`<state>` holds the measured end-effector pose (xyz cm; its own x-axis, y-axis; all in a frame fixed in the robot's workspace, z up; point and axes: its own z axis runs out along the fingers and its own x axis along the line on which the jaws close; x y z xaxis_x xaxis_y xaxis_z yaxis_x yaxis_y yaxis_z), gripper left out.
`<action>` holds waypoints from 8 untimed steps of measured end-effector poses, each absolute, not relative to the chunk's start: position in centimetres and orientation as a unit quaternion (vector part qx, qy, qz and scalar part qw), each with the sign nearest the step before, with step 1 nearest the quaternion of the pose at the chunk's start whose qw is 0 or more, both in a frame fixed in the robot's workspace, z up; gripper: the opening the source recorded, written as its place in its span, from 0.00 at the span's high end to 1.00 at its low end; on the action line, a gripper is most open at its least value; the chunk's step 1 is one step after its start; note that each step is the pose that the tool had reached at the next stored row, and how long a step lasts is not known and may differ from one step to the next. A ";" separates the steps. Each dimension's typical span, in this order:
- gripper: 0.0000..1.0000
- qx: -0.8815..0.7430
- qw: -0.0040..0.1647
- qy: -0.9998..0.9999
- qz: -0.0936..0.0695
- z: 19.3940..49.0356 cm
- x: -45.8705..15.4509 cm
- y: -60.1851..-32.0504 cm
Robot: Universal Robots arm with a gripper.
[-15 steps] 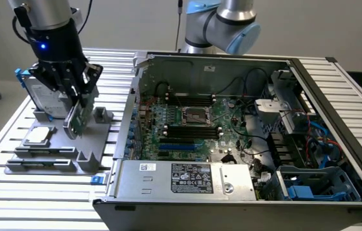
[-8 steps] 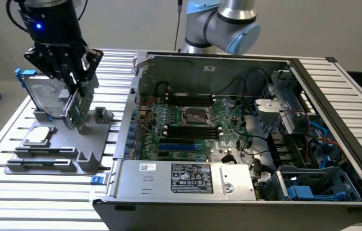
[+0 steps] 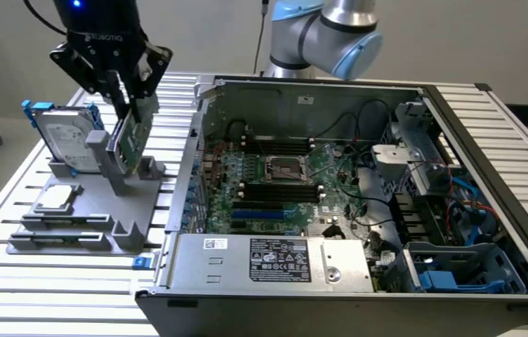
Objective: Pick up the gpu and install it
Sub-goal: 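Pick up the gpu and move the gpu toward the slot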
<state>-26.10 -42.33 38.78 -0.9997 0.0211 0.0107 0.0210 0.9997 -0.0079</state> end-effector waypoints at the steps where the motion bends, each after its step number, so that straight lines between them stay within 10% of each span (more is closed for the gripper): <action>1: 0.73 -0.011 0.006 -1.000 0.003 39.2 -25.7 -42.4; 8: 0.73 -0.011 0.006 -1.000 -0.001 41.9 -22.5 -42.6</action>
